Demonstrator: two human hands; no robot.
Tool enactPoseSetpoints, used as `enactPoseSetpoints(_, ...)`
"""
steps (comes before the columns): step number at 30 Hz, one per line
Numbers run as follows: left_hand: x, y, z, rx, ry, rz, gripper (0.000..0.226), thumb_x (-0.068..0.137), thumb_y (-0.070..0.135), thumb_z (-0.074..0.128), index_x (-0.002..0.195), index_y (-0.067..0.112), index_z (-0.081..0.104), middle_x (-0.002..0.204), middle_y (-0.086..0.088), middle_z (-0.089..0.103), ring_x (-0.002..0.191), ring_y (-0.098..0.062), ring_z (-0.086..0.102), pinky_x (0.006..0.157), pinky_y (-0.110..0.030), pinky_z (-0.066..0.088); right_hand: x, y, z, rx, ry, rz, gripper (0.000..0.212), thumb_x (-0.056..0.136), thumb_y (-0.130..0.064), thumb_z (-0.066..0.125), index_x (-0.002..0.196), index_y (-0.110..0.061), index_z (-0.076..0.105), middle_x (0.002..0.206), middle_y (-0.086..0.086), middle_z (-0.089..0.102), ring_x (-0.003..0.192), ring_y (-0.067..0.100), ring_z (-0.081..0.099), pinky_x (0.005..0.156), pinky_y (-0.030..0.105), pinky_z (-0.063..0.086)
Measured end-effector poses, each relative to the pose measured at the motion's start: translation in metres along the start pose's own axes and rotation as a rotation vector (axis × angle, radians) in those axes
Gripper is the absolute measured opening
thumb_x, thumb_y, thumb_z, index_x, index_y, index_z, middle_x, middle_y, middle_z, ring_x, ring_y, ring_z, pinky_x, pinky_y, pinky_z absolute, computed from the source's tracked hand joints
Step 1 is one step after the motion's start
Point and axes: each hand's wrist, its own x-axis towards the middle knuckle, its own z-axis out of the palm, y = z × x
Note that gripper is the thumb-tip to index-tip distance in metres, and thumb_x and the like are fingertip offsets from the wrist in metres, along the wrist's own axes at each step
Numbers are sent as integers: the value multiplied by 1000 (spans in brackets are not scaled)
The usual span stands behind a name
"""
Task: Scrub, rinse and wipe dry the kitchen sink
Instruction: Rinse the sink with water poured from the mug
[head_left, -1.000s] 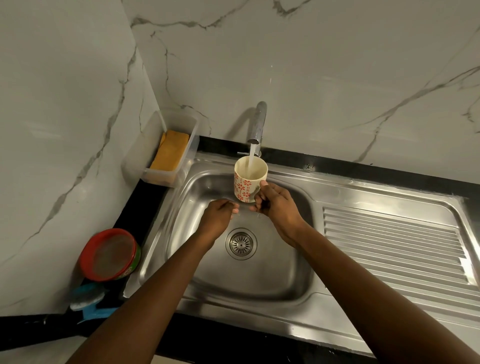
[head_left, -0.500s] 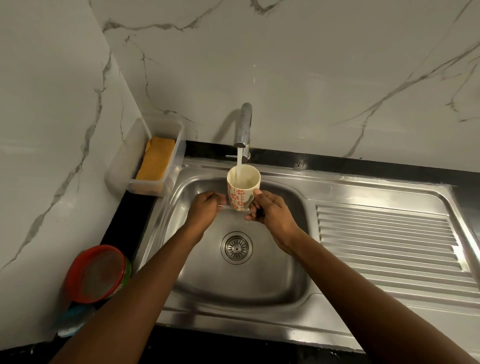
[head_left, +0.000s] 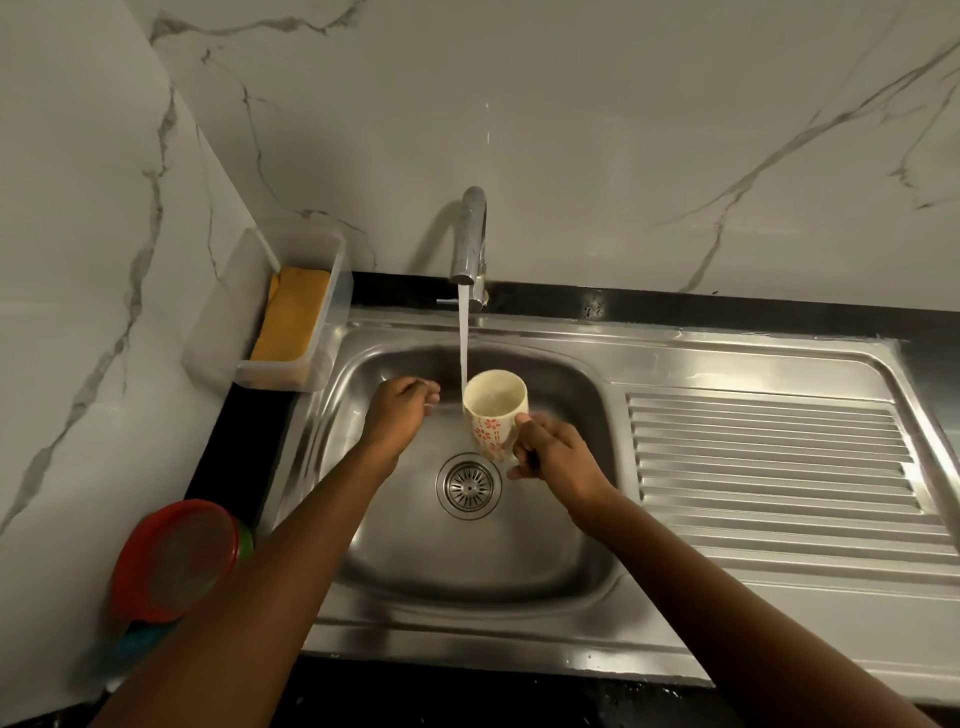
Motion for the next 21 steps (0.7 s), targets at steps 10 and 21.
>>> enactPoseSetpoints(10,-24,-54,-10,44,43,-161,17,99,24,59,100,22,76,101,1,78,97,-18,73,90,-37,57,19,19,22,-416,-53,399,39,108,-34,47,121,-3,67,90,6,67,77,21,71,50,25,55)
enactPoseSetpoints(21,-8,-34,0,86,-12,-66,25,84,43,54,89,31,75,99,5,78,97,-21,73,95,-46,56,25,18,20,62,358,303,36,110,-30,44,127,-5,64,111,15,72,95,31,74,70,44,66)
